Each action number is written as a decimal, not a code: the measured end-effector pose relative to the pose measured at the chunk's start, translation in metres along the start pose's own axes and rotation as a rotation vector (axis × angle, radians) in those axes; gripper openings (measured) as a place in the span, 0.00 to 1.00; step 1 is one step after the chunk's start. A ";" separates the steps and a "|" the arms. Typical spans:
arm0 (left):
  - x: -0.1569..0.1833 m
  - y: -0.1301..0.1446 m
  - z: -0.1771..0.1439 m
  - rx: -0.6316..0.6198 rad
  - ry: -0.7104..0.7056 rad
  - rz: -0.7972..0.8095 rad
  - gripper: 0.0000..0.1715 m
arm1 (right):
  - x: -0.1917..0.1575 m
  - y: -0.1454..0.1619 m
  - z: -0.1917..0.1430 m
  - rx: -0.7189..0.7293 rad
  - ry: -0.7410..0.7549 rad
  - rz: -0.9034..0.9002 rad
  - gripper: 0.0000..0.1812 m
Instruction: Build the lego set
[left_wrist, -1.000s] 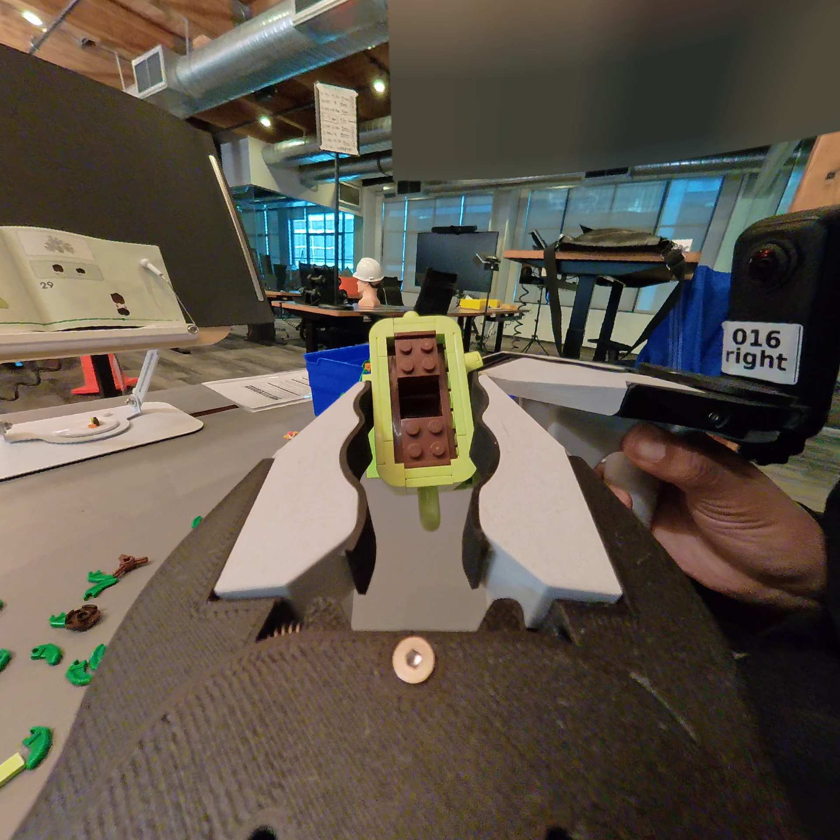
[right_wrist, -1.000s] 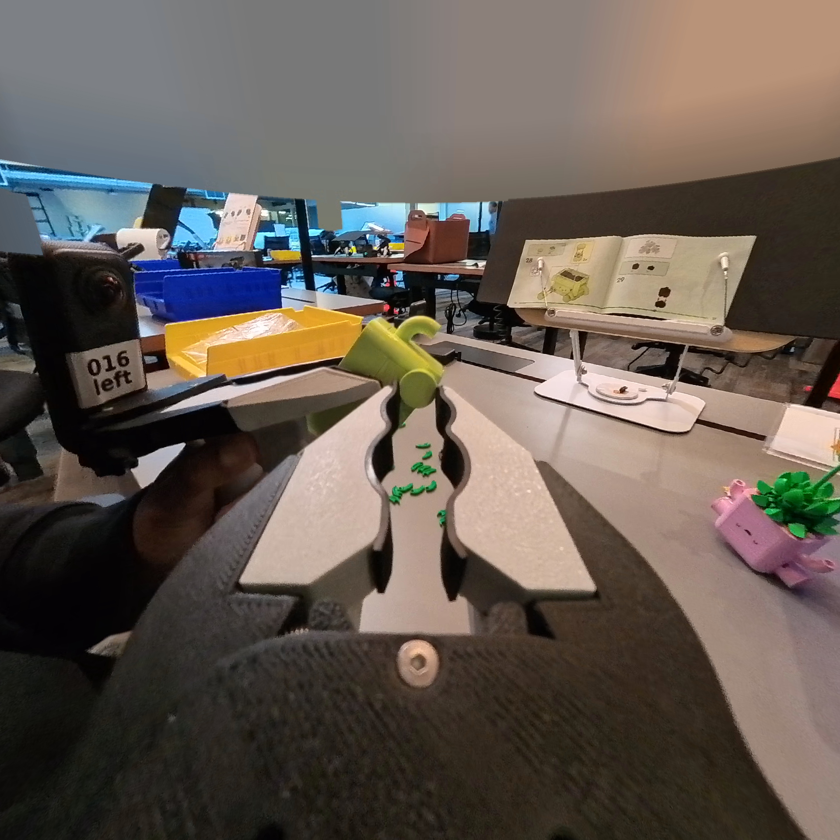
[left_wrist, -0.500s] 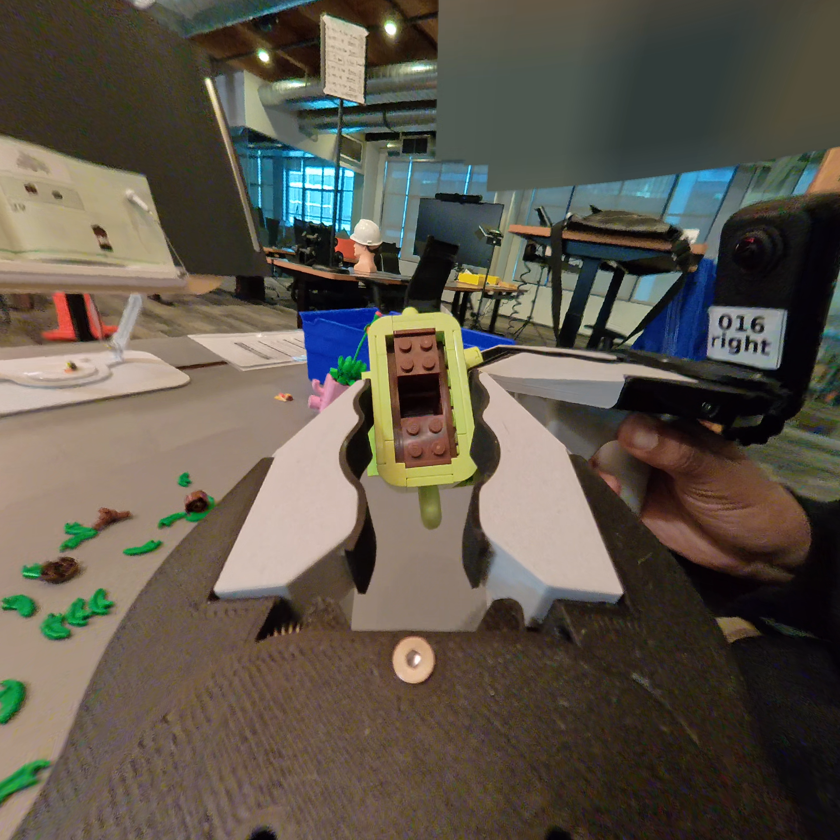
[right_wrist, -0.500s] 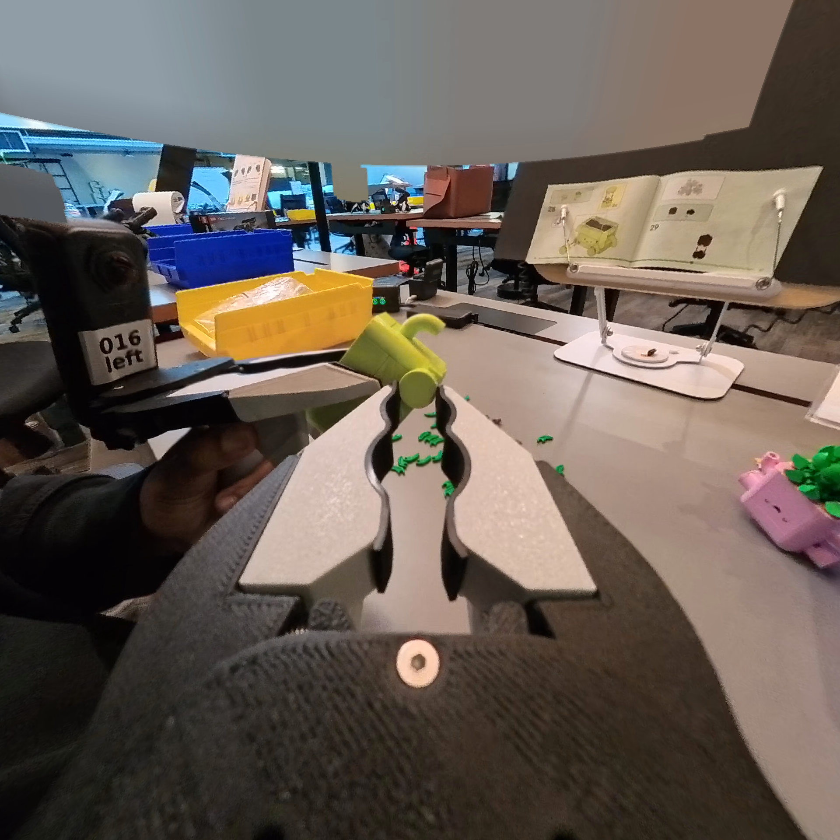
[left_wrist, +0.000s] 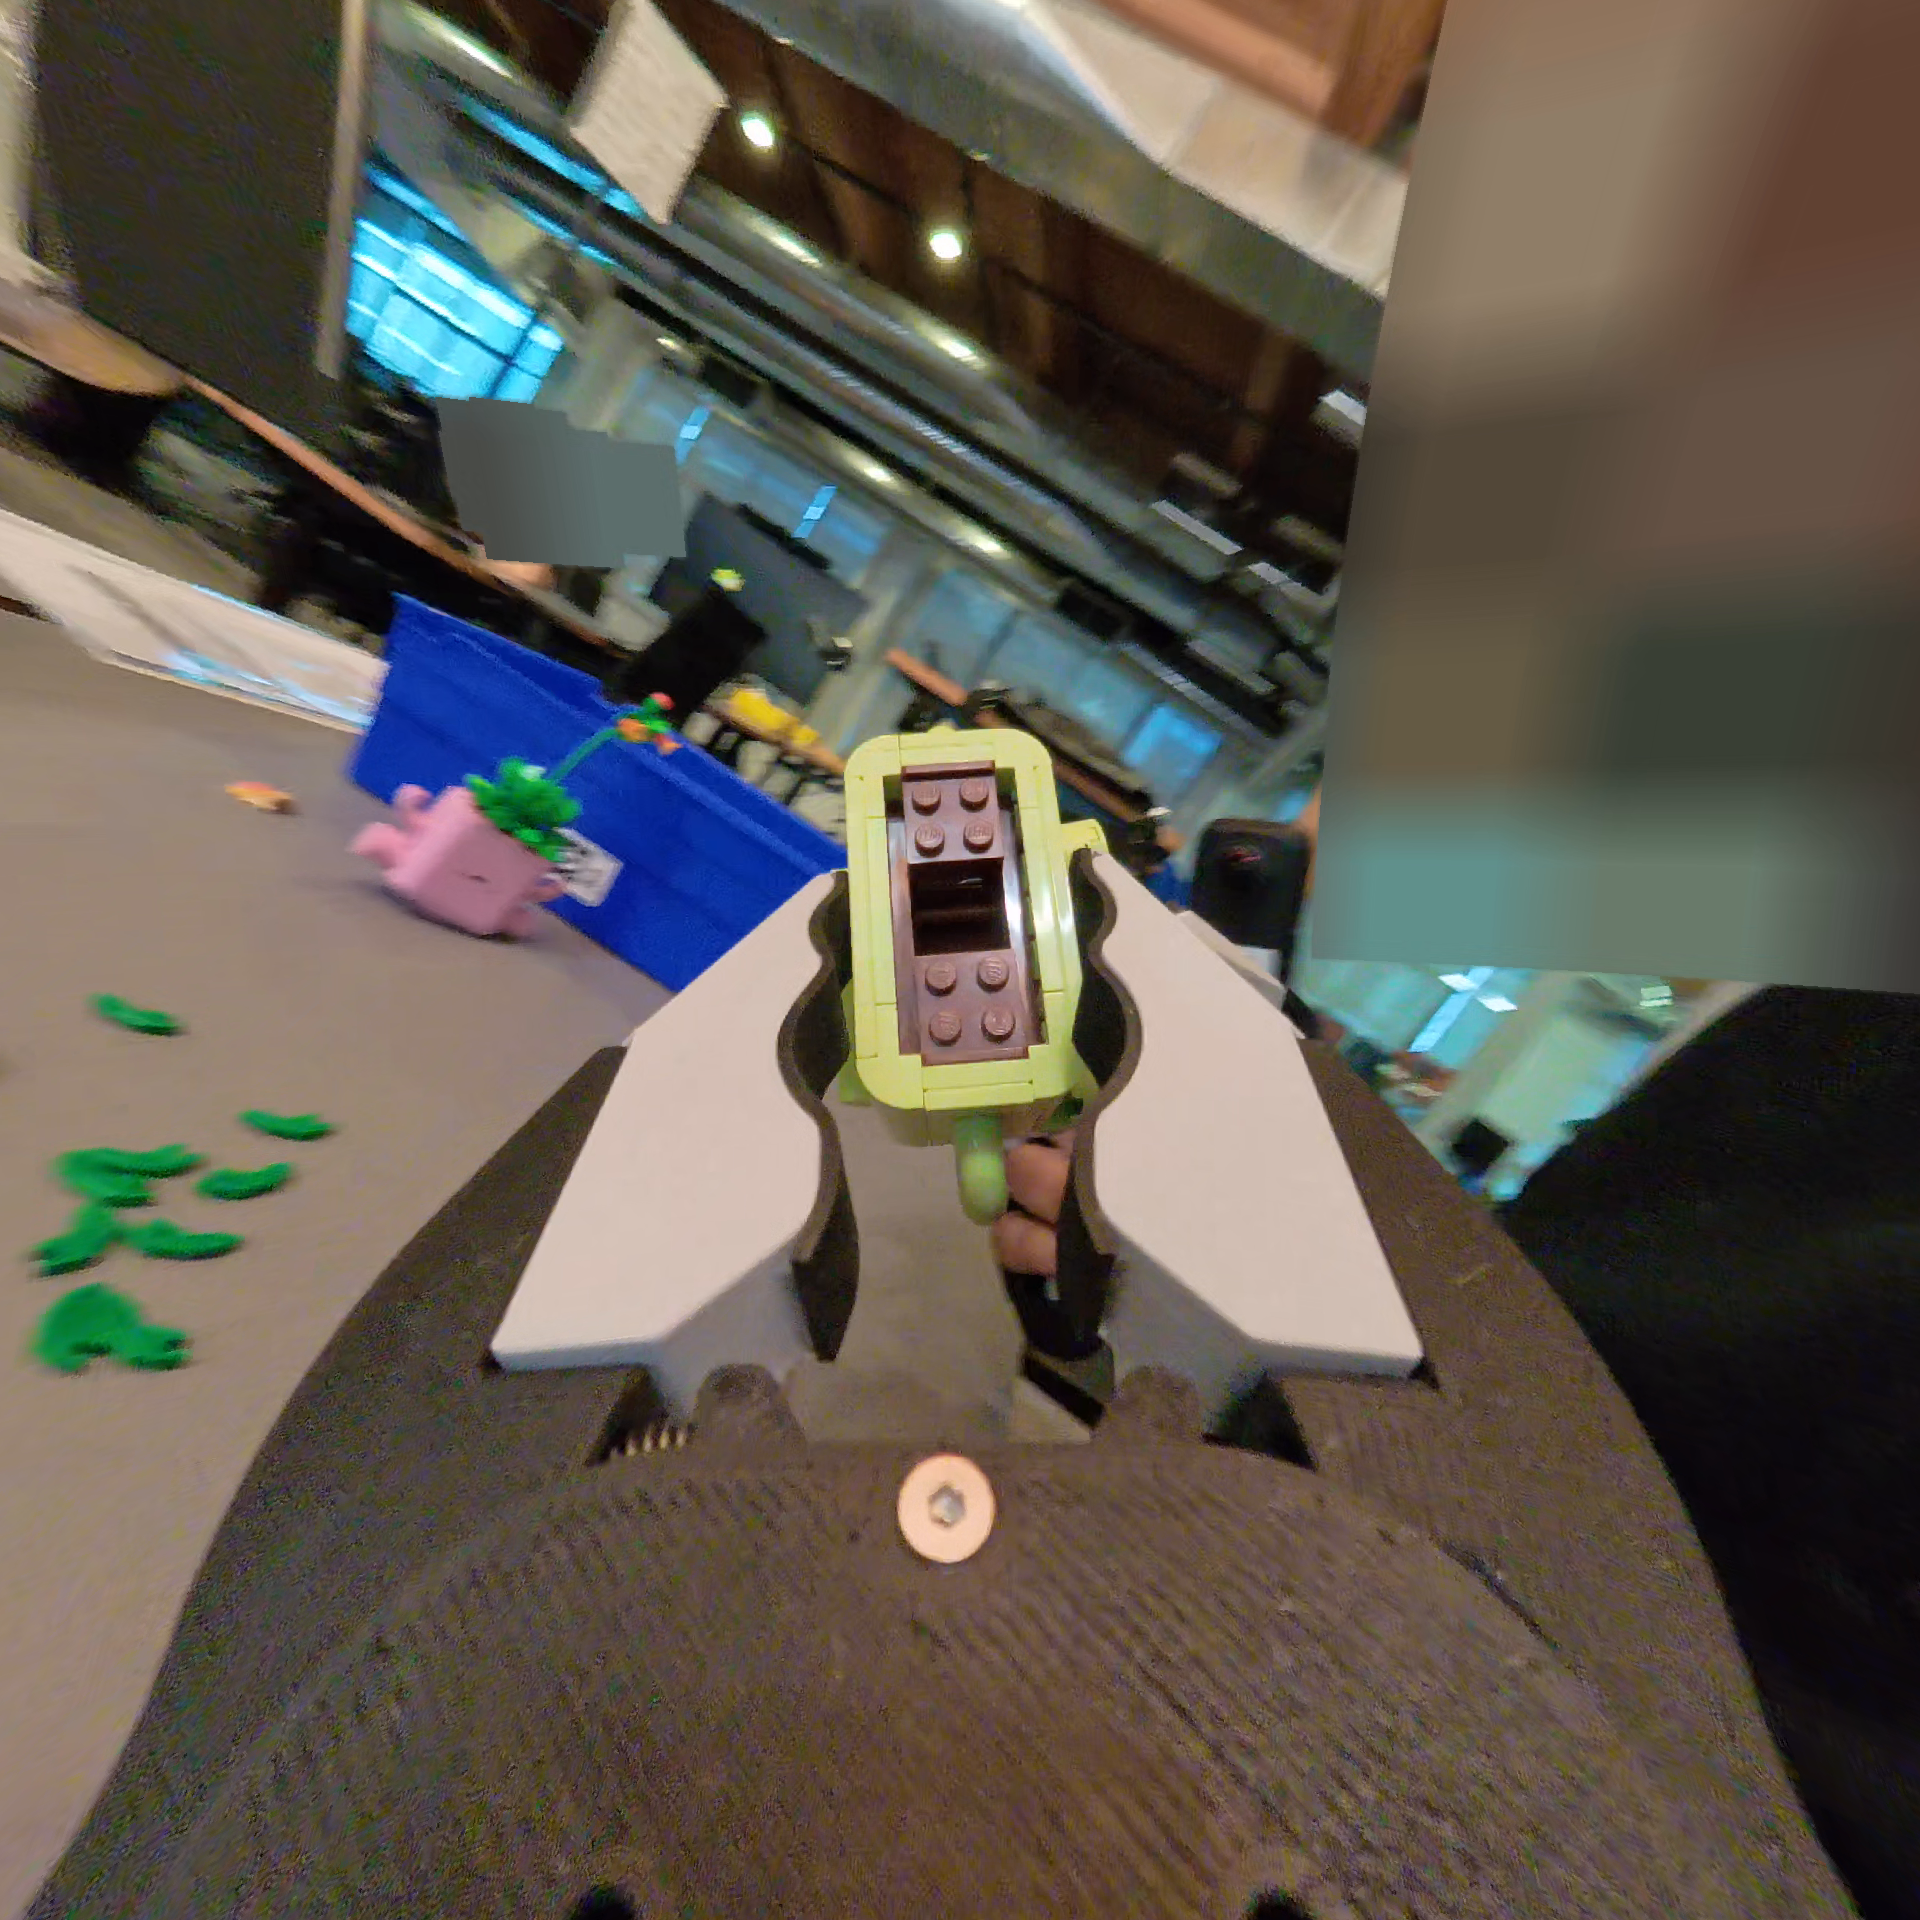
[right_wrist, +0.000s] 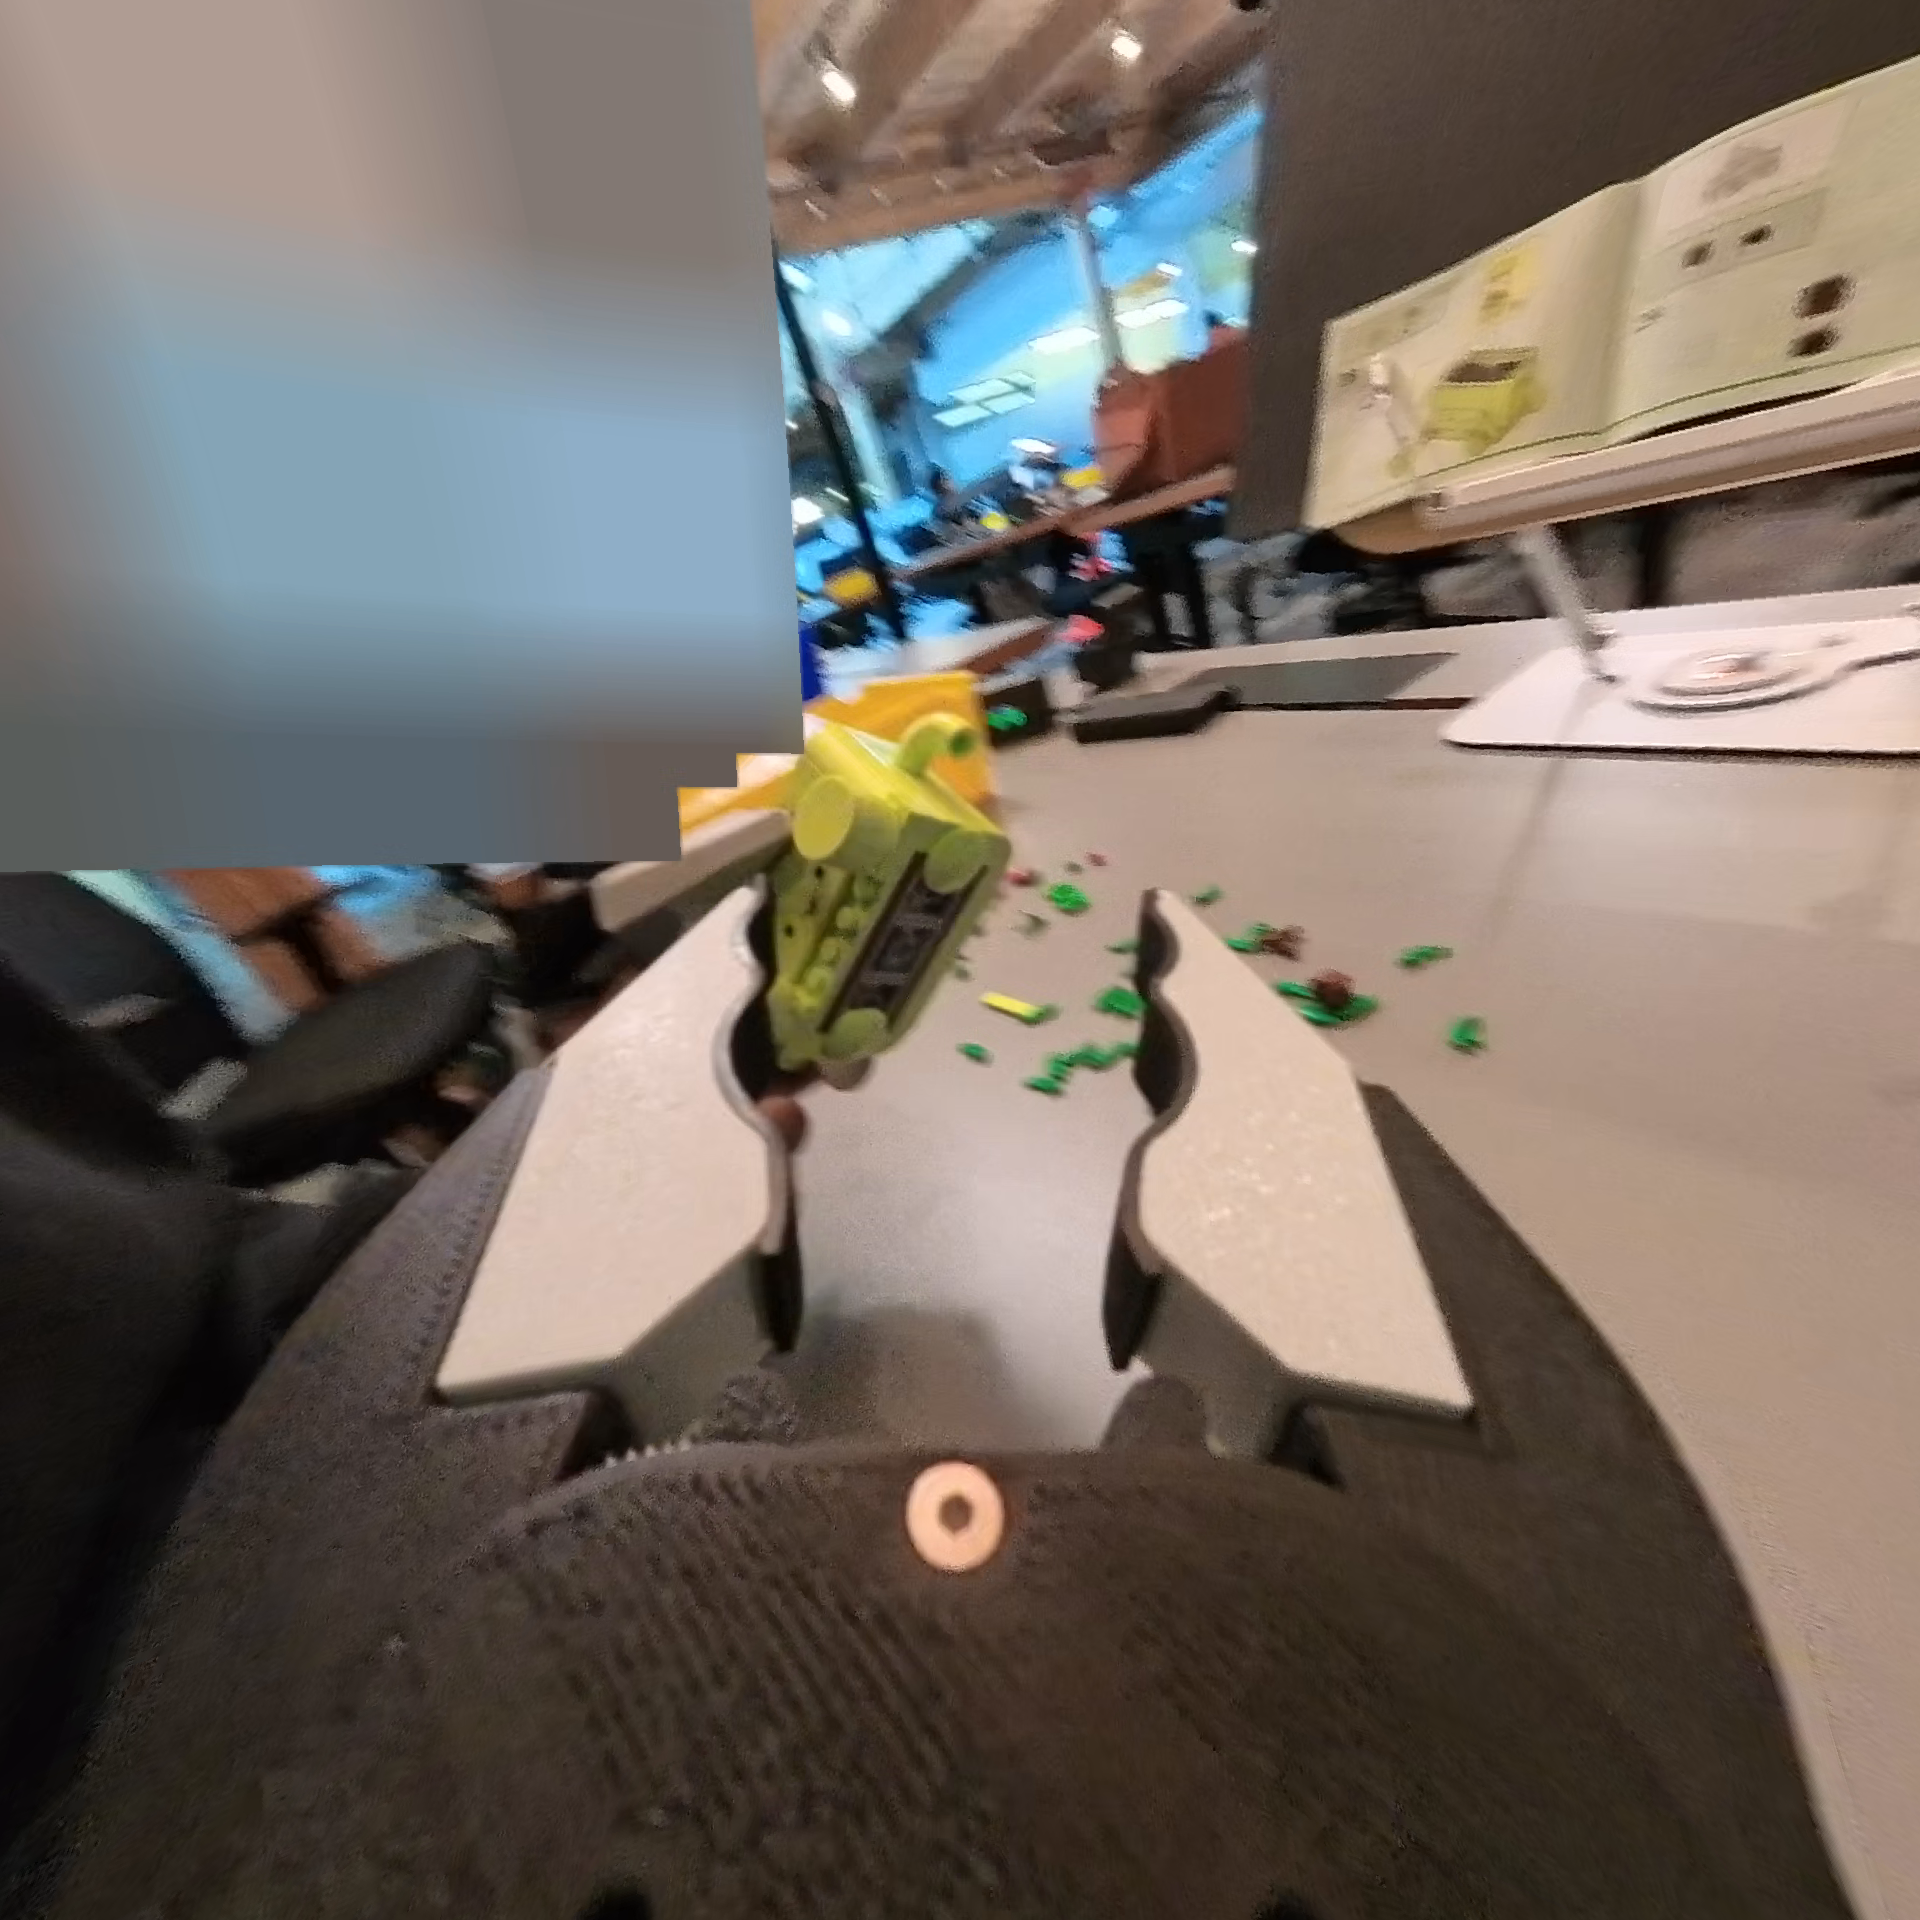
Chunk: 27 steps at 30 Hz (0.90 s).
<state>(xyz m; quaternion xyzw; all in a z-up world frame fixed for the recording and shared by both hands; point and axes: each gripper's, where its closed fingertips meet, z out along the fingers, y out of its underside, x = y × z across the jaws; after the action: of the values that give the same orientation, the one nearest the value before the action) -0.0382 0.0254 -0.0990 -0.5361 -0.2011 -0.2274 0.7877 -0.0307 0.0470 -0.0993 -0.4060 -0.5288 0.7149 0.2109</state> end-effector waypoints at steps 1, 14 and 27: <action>0.003 0.000 0.000 0.005 0.037 -0.038 0.24 | -0.006 -0.005 -0.001 0.034 -0.063 0.064 0.41; 0.029 0.012 0.006 -0.047 0.175 -0.041 0.24 | -0.029 -0.001 -0.004 0.034 -0.306 0.327 0.34; 0.035 0.021 0.005 -0.143 0.171 0.132 0.24 | -0.035 0.001 -0.008 -0.035 -0.349 0.320 0.31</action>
<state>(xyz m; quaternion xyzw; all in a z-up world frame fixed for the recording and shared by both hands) 0.0023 0.0315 -0.0933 -0.5817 -0.0809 -0.2338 0.7748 -0.0039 0.0257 -0.0881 -0.3585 -0.4983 0.7894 -0.0068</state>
